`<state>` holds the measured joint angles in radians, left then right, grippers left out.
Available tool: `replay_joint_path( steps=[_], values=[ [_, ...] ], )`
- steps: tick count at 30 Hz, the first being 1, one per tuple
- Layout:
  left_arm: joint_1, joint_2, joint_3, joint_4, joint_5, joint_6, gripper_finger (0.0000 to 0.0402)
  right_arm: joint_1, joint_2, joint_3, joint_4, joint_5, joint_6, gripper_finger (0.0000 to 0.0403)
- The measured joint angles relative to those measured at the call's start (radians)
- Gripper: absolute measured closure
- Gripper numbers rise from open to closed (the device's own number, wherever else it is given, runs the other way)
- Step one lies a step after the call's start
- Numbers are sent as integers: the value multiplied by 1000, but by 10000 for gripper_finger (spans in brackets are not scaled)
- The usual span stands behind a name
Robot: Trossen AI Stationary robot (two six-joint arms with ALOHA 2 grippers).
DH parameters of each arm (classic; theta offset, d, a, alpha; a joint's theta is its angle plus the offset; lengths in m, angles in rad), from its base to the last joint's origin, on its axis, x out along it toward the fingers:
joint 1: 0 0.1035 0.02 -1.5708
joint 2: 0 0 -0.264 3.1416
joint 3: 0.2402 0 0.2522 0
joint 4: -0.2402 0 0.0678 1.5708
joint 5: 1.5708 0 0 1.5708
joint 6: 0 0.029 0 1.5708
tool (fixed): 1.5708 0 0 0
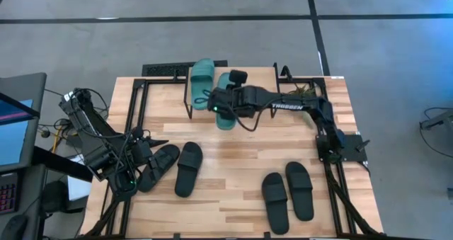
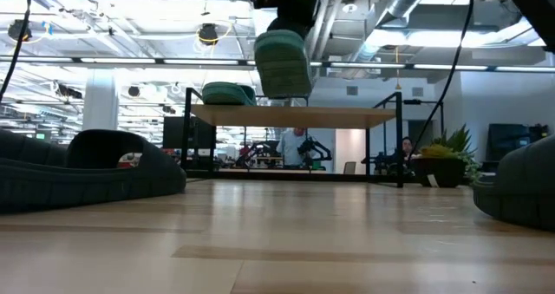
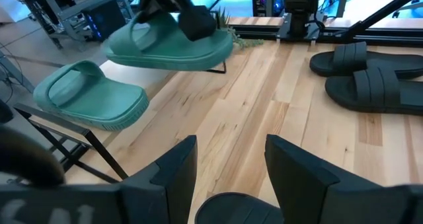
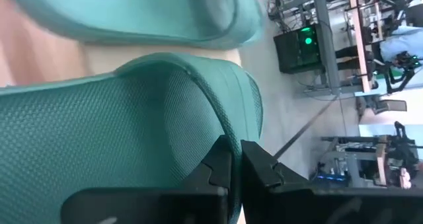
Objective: Pick and place slides into the shelf
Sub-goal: Put the green slide on the shelf
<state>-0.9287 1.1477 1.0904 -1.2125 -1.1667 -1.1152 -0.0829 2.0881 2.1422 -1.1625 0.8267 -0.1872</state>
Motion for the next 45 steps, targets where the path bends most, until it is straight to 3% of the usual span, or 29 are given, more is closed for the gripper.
replay_joint_path(
  steps=[16,28,45],
  values=[
    [0,0,0,-7,-4,0,234,-145,0,0,159,-140,-178,402],
    [0,0,0,-11,-24,-8,234,-214,1,-3,231,-249,-204,402],
    [27,0,0,-33,-26,-23,234,-227,4,-38,240,-257,-214,402]
  ],
)
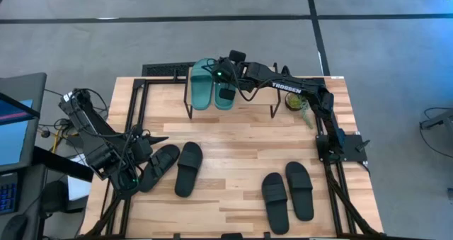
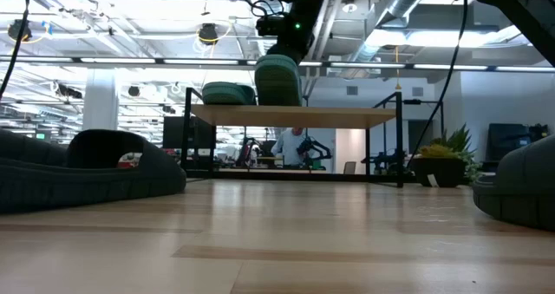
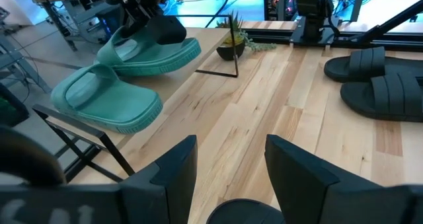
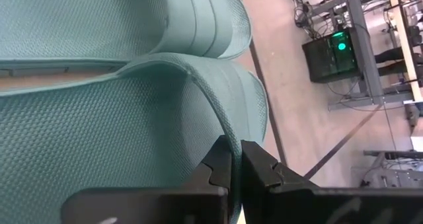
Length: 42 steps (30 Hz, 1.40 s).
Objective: Pick and place slides into the shelf
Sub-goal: Put the green slide on the shelf
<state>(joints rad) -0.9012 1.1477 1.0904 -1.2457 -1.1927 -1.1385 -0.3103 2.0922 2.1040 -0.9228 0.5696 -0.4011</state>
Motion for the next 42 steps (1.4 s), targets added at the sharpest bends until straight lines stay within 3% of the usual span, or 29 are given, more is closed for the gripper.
replay_joint_path(
  steps=[42],
  values=[
    [0,0,0,3,8,-24,234,-32,9,1,4,-75,8,400]
  ],
)
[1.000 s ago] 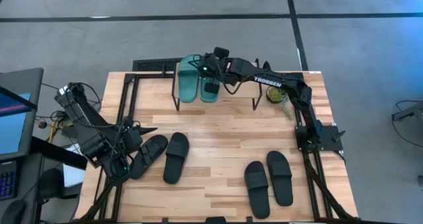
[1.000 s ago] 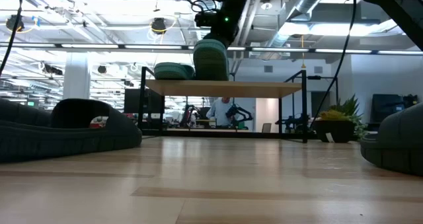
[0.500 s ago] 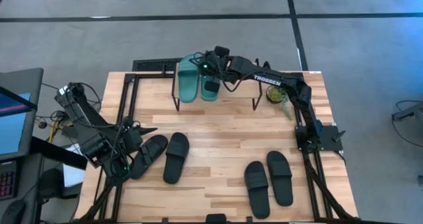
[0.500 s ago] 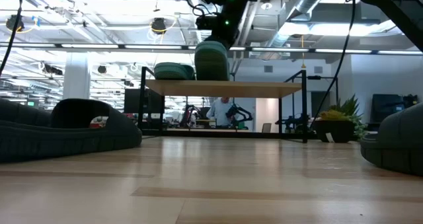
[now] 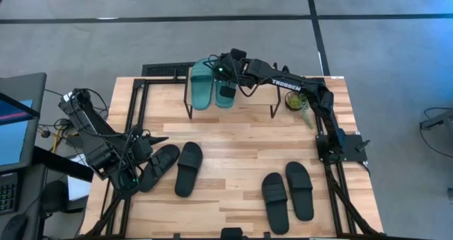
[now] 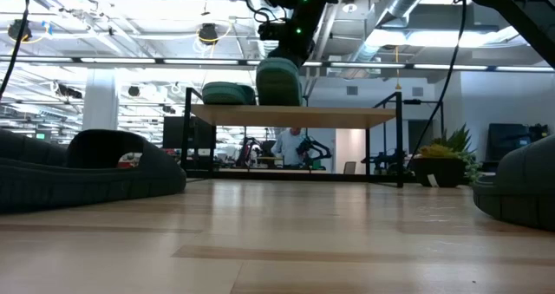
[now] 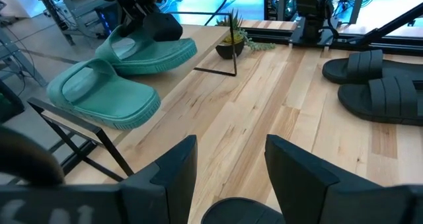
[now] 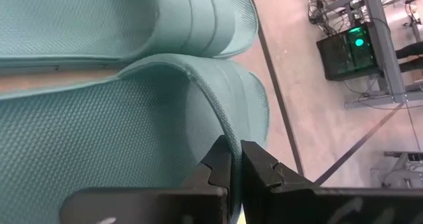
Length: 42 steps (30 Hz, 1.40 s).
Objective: Pick and place slides into the shelf
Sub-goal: Put the green slide on the shelf
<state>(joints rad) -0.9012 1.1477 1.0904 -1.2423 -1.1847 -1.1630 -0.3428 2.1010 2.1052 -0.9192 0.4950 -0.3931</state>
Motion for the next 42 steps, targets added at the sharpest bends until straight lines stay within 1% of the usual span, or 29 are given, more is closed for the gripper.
replay_joint_path(
  steps=[10,20,25,32,42],
  values=[
    [0,0,0,0,0,-1,234,-2,1,0,0,-1,2,368],
    [0,0,0,1,0,-1,234,-8,1,0,21,-2,3,370],
    [0,0,0,3,0,-1,234,-7,1,0,23,-30,2,369],
    [0,0,0,3,2,-7,234,0,43,2,13,-33,4,368],
    [-1,1,0,3,16,-10,234,0,47,1,12,-43,-8,368]
  ],
)
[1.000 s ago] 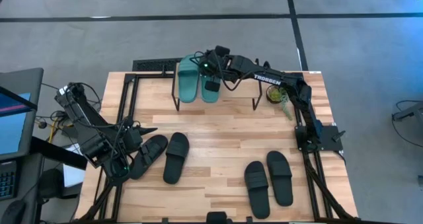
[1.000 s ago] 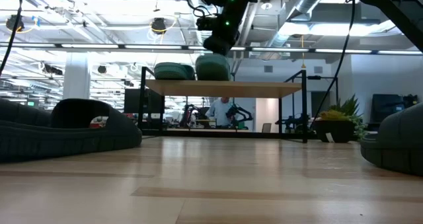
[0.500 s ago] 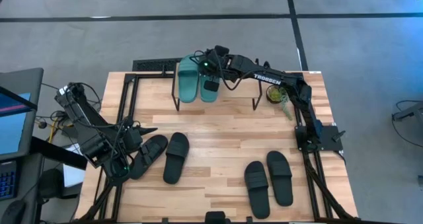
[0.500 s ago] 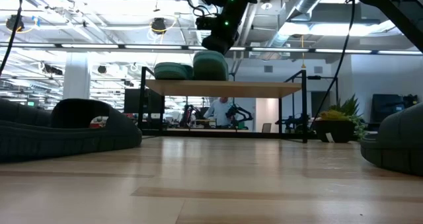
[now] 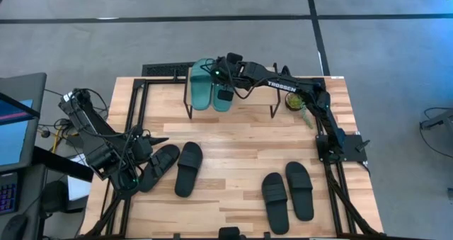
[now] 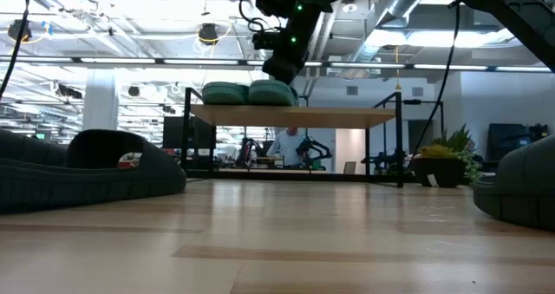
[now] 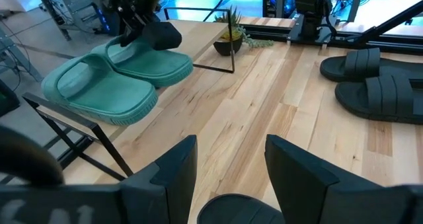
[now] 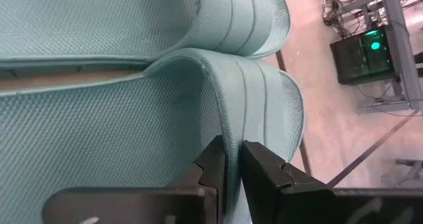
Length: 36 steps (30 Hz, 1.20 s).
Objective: Pick and place slides into the shelf
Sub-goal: Put the green slide on the shelf
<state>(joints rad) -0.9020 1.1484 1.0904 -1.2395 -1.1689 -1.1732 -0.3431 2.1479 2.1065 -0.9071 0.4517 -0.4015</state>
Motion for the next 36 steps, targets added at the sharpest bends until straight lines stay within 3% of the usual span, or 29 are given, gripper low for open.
replay_joint_path(
  steps=[8,25,36],
  values=[
    [0,0,0,0,0,-1,234,0,-1,4,-6,-38,-32,348],
    [1,0,0,0,5,-16,234,10,-1,4,-1,-54,-26,208],
    [0,0,0,1,6,-27,234,27,-12,2,-2,-49,-42,198]
  ],
)
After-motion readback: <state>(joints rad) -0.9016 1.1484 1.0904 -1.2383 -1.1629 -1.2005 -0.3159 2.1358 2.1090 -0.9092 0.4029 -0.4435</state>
